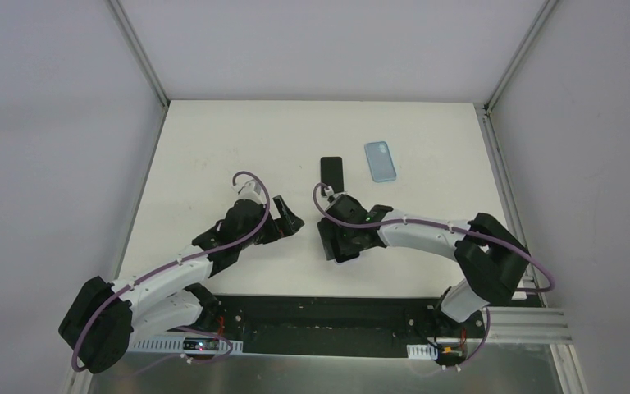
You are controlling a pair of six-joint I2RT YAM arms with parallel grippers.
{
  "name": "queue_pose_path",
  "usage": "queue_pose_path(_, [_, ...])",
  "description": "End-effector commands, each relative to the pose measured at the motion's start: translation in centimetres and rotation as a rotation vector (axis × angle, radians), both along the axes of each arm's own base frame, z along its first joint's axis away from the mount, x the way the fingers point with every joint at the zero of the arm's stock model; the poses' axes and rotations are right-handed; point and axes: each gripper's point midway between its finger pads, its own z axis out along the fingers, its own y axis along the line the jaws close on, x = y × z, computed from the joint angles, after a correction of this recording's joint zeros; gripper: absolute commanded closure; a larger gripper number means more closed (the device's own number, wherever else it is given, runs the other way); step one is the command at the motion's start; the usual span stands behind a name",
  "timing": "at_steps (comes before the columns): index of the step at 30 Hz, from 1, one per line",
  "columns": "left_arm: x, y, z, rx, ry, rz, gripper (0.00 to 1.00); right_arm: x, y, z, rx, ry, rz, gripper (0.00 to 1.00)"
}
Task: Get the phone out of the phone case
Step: Move the phone to the center of the board, then pick up the phone at the center of the board.
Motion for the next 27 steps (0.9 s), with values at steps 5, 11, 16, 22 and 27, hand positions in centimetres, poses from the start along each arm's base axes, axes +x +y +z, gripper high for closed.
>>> queue_pose_path(5, [0.6,-0.4,1.4,-0.021,-0.035,-0.003,0.01,0.8,1.1,0.9,-0.026,-0.036,0.009,0.01])
queue_pose_path(11, [0.6,1.0,0.5,-0.013,-0.034,0.069,0.04,2.3,0.4,0.4,-0.118,-0.052,-0.029,0.02])
queue_pose_path(16, [0.5,2.3,0.6,-0.017,-0.065,0.123,0.04,3.0,0.3,0.1,-0.131,-0.058,-0.040,0.04])
queue_pose_path(22, [0.5,2.8,1.3,-0.019,-0.096,0.128,0.05,3.1,0.4,0.1,-0.139,-0.059,0.010,0.05])
queue_pose_path(27, [0.5,2.5,0.9,-0.012,-0.074,0.117,0.05,3.1,0.6,-0.1,-0.139,-0.051,0.025,0.07])
